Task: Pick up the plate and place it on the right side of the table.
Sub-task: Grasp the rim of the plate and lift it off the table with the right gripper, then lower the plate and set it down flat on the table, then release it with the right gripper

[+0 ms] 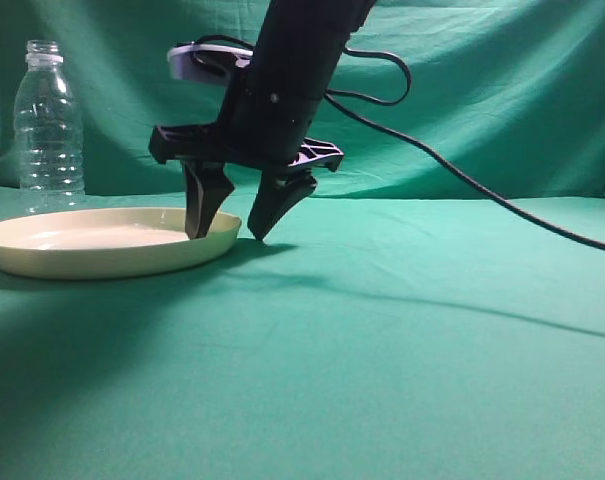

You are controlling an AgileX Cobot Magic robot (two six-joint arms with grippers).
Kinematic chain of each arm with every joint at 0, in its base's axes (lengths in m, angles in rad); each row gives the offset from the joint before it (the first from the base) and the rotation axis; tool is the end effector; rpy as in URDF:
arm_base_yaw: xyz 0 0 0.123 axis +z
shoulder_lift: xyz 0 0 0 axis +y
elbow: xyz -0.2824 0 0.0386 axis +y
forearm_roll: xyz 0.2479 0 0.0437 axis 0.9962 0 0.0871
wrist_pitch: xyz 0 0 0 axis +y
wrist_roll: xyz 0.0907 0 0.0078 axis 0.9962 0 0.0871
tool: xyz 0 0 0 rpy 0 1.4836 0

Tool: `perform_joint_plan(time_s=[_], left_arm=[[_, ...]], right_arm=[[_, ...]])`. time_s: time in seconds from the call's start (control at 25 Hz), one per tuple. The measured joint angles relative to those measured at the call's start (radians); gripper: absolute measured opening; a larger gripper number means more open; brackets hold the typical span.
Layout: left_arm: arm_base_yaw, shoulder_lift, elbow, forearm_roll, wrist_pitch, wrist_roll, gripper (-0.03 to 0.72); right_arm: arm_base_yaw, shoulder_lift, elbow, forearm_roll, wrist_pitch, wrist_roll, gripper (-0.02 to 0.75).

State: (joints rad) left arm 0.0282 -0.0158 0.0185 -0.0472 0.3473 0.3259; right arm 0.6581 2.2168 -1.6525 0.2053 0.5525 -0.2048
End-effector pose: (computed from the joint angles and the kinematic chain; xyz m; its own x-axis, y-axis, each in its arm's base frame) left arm 0.0529 0.0000 0.1764 -0.2527 0.2708 -0.9289 0.0599 0.9626 0.2643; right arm 0.3745 0.3019 0.1524 -0.6548 -0.5431 -0.5257 -0.6719 0.7367 0.0758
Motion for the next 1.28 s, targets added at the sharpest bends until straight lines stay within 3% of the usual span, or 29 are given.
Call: perform_joint_plan(time_s=[0.16,0.24,0.36,0.44,0.52,0.56,0.88,1.12,1.28], left_arm=[[0.000,0.000,0.000,0.000,0.000,0.000,0.000],[0.000,0.000,0.000,0.000,0.000,0.000,0.000],[0.000,0.000,0.000,0.000,0.000,0.000,0.000],[0.000,0.000,0.000,0.000,0.000,0.000,0.000],[0.000,0.000,0.000,0.000,0.000,0.000,0.000],[0.000,0.000,0.000,0.000,0.000,0.000,0.000],[0.000,0.000,0.000,0.000,0.000,0.000,0.000],[0.000,0.000,0.000,0.000,0.000,0.000,0.000],[0.000,0.000,0.000,0.000,0.000,0.000,0.000]], right_arm=[[0.000,0.013,-0.002,-0.007,-0.015,0.000,0.428],[0.000,0.017,-0.007,-0.007,-0.021,0.000,0.342],[0.002,0.020,-0.013,-0.007,-0.029,0.000,0.121],[0.002,0.022,-0.023,-0.007,-0.025,0.011,0.056],[0.002,0.022,-0.051,-0.016,0.005,0.022,0.067],[0.002,0.022,-0.070,-0.020,0.025,0.024,0.000],[-0.025,-0.136,-0.118,-0.120,0.229,0.057,0.000],[-0.194,-0.269,-0.114,-0.131,0.391,0.083,0.000],[-0.336,-0.357,-0.015,-0.135,0.421,0.084,0.000]])
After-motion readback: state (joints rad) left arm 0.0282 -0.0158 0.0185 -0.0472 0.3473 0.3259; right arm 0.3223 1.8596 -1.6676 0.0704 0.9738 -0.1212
